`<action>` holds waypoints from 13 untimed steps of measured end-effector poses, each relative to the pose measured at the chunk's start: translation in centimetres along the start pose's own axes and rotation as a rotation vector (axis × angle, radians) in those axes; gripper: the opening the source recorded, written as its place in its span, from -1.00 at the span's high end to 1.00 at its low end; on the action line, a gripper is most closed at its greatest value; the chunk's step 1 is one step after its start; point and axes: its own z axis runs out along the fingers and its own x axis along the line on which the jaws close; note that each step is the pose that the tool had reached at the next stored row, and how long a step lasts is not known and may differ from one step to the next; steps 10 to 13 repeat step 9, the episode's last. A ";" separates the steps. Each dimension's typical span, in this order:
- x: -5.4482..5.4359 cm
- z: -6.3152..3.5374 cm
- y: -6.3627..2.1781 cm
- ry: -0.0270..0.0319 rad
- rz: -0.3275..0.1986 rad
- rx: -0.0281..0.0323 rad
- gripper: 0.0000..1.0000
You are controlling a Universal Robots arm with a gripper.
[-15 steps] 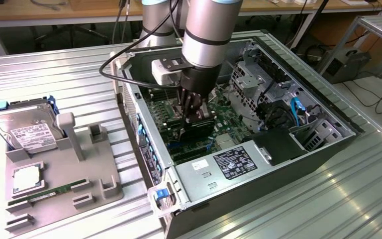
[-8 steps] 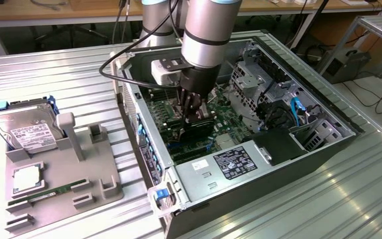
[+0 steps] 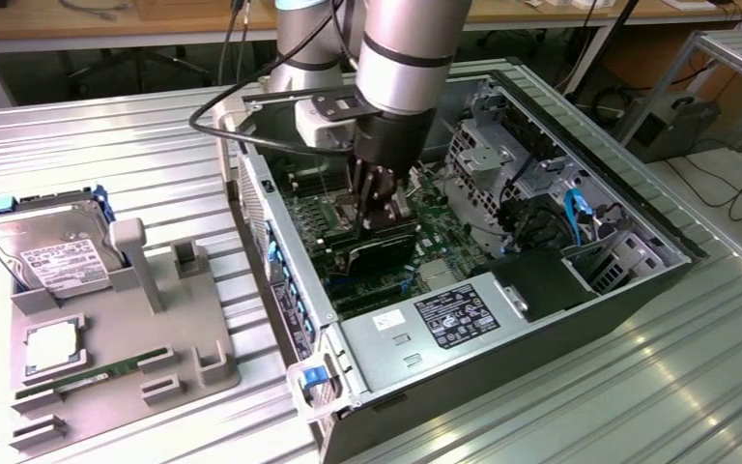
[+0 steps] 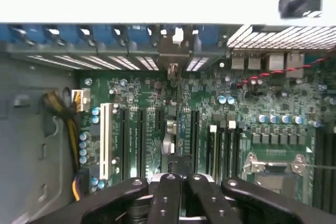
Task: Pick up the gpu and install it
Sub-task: 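Press down on the gpu until it lock into place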
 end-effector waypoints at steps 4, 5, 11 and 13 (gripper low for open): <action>0.0 -0.31 0.01 0.0002 0.000 -0.0002 0.79; 0.0 -0.31 0.01 0.0003 0.000 -0.0002 0.79; 0.0 -0.32 0.01 0.0004 0.000 -0.0003 0.79; 0.0 -0.32 0.01 0.0004 0.000 -0.0003 0.79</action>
